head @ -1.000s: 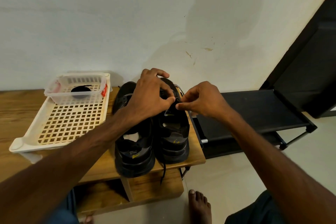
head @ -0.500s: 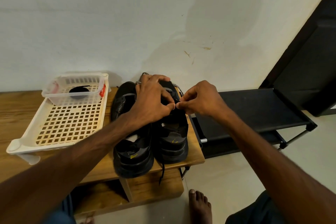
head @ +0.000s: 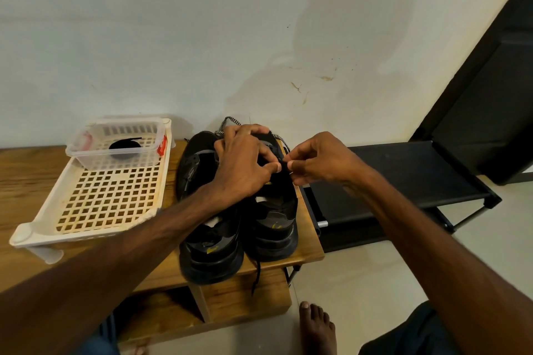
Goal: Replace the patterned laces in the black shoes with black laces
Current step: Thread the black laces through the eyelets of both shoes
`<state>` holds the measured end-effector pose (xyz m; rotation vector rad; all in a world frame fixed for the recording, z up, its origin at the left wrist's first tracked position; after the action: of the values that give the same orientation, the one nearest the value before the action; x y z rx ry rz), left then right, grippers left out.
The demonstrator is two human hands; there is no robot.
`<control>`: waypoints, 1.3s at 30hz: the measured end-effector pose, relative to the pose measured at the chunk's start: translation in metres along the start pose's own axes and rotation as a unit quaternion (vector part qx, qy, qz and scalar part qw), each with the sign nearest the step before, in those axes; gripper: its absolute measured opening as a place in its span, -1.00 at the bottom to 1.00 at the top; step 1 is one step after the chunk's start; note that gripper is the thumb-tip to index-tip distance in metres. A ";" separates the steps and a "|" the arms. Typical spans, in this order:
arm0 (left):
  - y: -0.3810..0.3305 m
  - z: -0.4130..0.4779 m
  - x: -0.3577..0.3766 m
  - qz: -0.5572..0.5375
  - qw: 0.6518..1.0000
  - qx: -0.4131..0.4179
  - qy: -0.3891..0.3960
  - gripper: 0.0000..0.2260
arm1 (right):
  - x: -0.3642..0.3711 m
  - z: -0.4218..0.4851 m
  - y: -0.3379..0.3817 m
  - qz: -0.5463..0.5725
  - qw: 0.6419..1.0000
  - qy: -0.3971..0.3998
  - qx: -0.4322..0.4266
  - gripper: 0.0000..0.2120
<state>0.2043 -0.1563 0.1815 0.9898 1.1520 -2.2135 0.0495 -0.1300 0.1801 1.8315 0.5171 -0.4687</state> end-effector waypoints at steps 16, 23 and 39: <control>0.000 -0.013 0.007 0.105 0.992 0.050 0.053 -0.80 | -0.011 0.004 0.006 -0.096 0.992 -0.081 -0.017 -0.83; -0.001 -0.011 0.009 0.143 0.986 0.056 0.057 -0.73 | -0.036 -0.007 0.007 0.231 0.970 -0.078 -0.008 -0.81; 0.006 0.013 -0.069 -0.098 0.980 0.049 -0.163 -0.87 | -0.006 -0.001 0.019 -0.229 0.965 -0.098 -0.087 -0.77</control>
<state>0.2476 -0.1661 0.2363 0.5359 1.0337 -2.4918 0.0551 -0.1352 0.1988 1.4729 0.8225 -0.8790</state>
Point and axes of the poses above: each hand's wrist, its own z-axis towards the middle knuckle, its own x-axis out of the palm, y = z × x, the point moved 8 cm from there along z, towards the middle knuckle, and after that the axes turned 9 degrees about x, right-handed, at the moved point
